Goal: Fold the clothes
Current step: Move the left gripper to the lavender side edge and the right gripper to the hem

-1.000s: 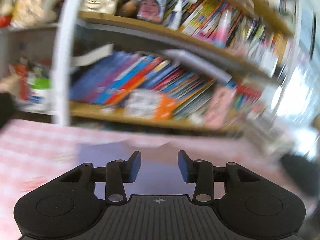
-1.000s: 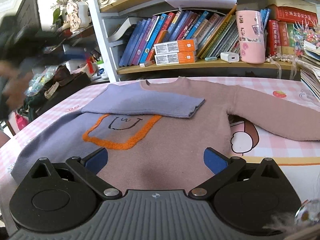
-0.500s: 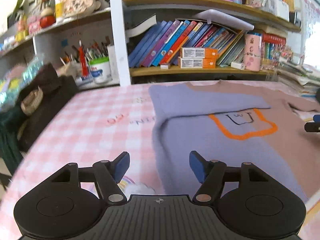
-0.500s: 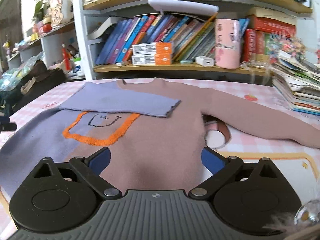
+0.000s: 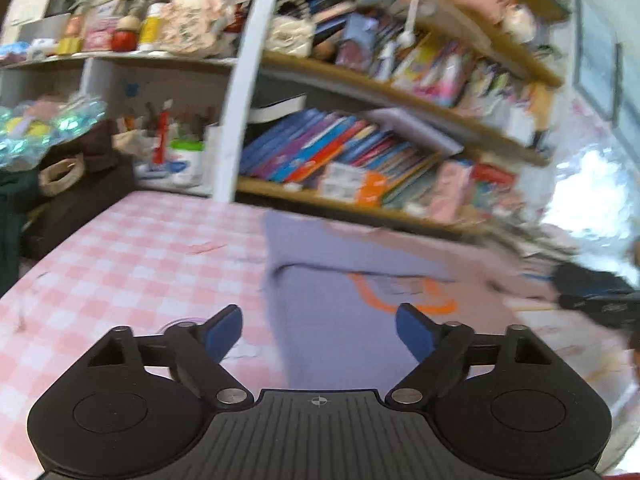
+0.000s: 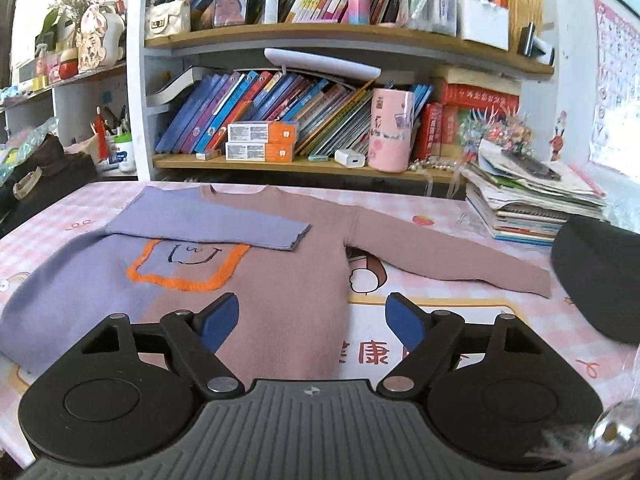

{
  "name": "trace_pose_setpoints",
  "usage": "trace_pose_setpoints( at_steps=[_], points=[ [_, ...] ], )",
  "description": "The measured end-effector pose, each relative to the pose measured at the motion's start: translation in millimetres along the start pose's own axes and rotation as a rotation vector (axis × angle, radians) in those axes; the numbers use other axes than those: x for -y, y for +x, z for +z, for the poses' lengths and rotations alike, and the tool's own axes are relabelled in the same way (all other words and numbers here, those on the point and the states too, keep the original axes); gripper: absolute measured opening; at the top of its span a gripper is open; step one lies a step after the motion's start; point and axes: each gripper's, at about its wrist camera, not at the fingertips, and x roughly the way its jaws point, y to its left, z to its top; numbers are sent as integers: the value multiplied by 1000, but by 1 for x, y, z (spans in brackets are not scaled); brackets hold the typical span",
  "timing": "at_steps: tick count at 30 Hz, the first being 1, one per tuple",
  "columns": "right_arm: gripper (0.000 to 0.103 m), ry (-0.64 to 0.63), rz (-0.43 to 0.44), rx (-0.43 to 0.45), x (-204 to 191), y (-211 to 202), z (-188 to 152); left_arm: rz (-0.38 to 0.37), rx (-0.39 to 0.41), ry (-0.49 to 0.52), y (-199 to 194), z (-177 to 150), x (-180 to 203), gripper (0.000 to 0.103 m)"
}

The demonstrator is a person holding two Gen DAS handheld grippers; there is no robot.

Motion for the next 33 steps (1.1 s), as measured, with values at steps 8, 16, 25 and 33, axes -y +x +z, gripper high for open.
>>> trace_pose_setpoints(
  at_steps=[8, 16, 25, 33],
  points=[
    [79, 40, -41, -45, 6, 8, 9, 38, -45, -38, 33, -2, 0, 92],
    [79, 70, 20, -70, 7, 10, -8, 84, -80, -24, 44, -7, 2, 92],
    [79, 94, 63, -87, 8, 17, -14, 121, -133, -20, 55, -14, -4, 92],
    [78, 131, 96, -87, 14, 22, -18, 82, -99, -6, 47, -11, -5, 92]
  ],
)
